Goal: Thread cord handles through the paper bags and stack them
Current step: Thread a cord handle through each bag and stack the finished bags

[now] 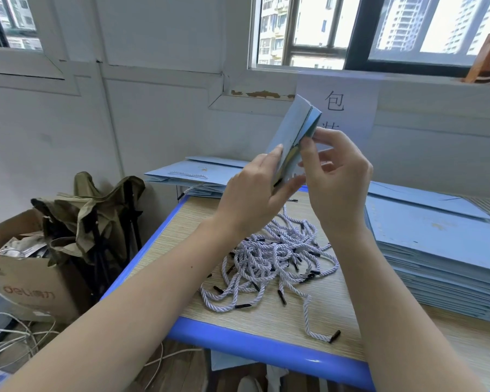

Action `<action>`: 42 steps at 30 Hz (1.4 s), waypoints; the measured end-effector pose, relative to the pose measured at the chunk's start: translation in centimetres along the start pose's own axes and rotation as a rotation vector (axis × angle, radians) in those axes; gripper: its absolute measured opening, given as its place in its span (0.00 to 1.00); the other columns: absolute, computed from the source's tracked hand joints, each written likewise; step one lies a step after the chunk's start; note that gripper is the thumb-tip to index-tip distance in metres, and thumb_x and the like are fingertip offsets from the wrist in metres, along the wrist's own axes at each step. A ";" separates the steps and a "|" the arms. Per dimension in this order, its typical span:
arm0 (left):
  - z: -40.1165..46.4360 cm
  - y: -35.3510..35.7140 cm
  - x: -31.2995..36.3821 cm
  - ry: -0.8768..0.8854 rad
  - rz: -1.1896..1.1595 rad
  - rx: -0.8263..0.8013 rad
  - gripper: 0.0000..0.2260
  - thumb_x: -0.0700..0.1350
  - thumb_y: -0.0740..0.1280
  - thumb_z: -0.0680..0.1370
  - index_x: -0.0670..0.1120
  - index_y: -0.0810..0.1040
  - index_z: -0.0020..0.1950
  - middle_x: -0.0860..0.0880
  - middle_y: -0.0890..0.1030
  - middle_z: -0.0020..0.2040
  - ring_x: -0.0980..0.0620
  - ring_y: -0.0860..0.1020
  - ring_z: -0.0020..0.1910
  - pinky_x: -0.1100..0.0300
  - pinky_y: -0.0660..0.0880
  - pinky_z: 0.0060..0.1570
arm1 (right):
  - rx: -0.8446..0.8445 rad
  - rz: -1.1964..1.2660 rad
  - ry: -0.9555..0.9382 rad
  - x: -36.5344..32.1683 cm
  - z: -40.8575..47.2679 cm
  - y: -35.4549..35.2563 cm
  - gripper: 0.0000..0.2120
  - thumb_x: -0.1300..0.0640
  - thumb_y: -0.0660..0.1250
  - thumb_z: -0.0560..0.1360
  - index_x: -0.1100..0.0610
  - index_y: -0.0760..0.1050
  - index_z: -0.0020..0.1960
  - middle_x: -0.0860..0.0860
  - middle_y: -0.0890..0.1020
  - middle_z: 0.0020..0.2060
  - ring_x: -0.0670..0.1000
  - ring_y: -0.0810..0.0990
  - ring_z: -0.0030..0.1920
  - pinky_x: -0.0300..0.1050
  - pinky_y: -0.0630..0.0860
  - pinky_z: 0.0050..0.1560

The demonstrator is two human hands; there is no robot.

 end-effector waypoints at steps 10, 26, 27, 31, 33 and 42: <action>0.2 -1.9 -0.2 -0.001 -0.099 0.252 0.10 0.38 0.58 0.83 0.36 0.76 0.61 0.62 0.68 0.33 0.65 0.71 0.30 0.73 0.63 0.31 | -0.724 -0.522 0.320 4.7 -2.7 4.2 0.03 0.57 0.66 0.75 0.54 0.78 0.48 0.49 0.83 0.41 0.53 0.82 0.43 0.47 0.80 0.47; -0.1 -4.4 -0.4 0.095 0.330 0.471 0.17 0.31 0.69 0.73 0.43 0.82 0.60 0.49 0.86 0.48 0.48 0.84 0.42 0.64 0.69 0.32 | -0.588 -0.468 0.379 4.6 -1.9 3.5 0.02 0.58 0.63 0.81 0.56 0.72 0.51 0.52 0.82 0.44 0.52 0.80 0.44 0.44 0.75 0.42; 0.0 -3.9 -0.3 0.114 0.375 0.446 0.19 0.30 0.70 0.71 0.43 0.82 0.60 0.48 0.86 0.51 0.47 0.85 0.47 0.62 0.74 0.35 | -0.467 -0.407 0.381 4.1 -1.3 2.8 0.01 0.59 0.63 0.80 0.56 0.72 0.51 0.50 0.81 0.41 0.50 0.79 0.43 0.42 0.72 0.40; 0.4 -1.6 -0.3 0.078 0.450 0.155 0.22 0.28 0.65 0.70 0.43 0.81 0.61 0.43 0.84 0.55 0.42 0.82 0.56 0.51 0.79 0.48 | 0.083 -0.171 0.416 2.8 0.5 -1.7 0.03 0.61 0.62 0.80 0.58 0.72 0.53 0.44 0.74 0.36 0.41 0.73 0.37 0.35 0.66 0.36; 0.2 0.4 -1.0 0.030 0.475 -0.135 0.24 0.30 0.61 0.74 0.48 0.77 0.66 0.45 0.82 0.57 0.44 0.79 0.58 0.51 0.75 0.52 | 0.173 -0.167 0.432 2.9 0.7 -3.0 0.04 0.61 0.61 0.79 0.58 0.73 0.53 0.43 0.74 0.36 0.43 0.74 0.37 0.35 0.65 0.37; -1.3 3.9 -2.9 -0.029 0.292 -0.609 0.19 0.61 0.65 0.79 0.53 0.78 0.66 0.50 0.80 0.63 0.47 0.75 0.62 0.50 0.72 0.60 | -0.357 -0.206 0.527 5.7 -0.8 1.2 0.09 0.62 0.65 0.77 0.55 0.84 0.49 0.48 0.87 0.38 0.38 0.74 0.28 0.39 0.71 0.37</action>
Point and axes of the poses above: each hand's wrist, its own z-axis towards the middle knuckle, its own y-axis out of the palm, x = y × z, the point moved 7 cm from there along z, towards the middle knuckle
